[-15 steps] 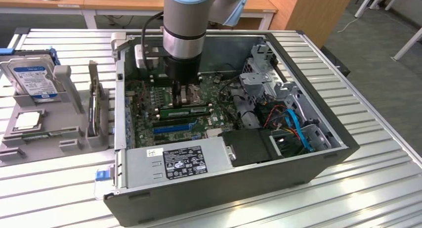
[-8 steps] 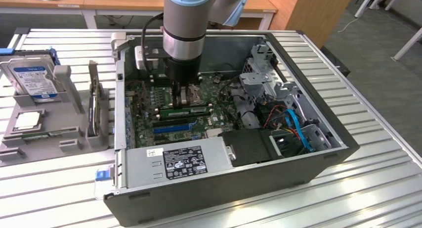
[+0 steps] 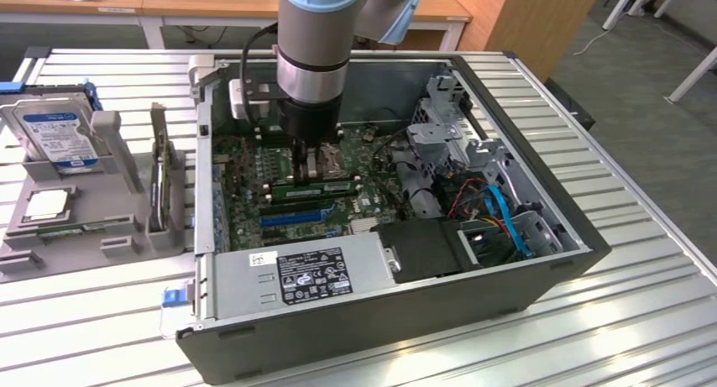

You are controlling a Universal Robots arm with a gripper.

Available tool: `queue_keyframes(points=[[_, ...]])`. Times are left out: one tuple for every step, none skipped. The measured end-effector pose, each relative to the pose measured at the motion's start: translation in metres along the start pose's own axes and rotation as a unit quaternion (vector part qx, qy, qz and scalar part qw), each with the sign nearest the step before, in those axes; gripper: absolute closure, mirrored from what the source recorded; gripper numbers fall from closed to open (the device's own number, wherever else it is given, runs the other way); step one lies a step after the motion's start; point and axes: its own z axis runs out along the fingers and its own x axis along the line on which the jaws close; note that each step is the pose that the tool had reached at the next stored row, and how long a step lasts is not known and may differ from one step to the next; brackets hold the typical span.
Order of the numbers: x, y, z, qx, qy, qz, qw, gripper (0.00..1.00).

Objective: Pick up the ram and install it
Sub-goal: 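Press down the ram until it locks into place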

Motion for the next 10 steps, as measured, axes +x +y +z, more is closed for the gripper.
queue_keyframes(points=[[0.0,0.0,0.0,0.0,0.0,0.0,1.0,0.9],[0.0,-0.0001,0.0005,0.0001,-0.0001,0.0,1.0,0.9],[0.0001,-0.0001,0.0013,0.0002,-0.0002,0.0,1.0,0.9],[0.0005,-0.0001,0.0021,0.0001,-0.0002,0.0,1.0,0.9],[0.0007,0.0,0.0027,0.0,0.0,0.0,1.0,0.9],[0.0008,0.0,0.003,0.0,0.0,0.0,1.0,0.9],[0.0008,0.0,0.003,0.0,0.0,0.0,1.0,0.9],[0.0008,-0.0001,0.003,0.0,0.0,0.0,1.0,0.9],[0.0008,-0.0001,0.003,0.0,0.0,0.0,1.0,0.9],[0.0008,-0.0001,0.0031,0.0,-0.0001,0.0,1.0,0.9]])
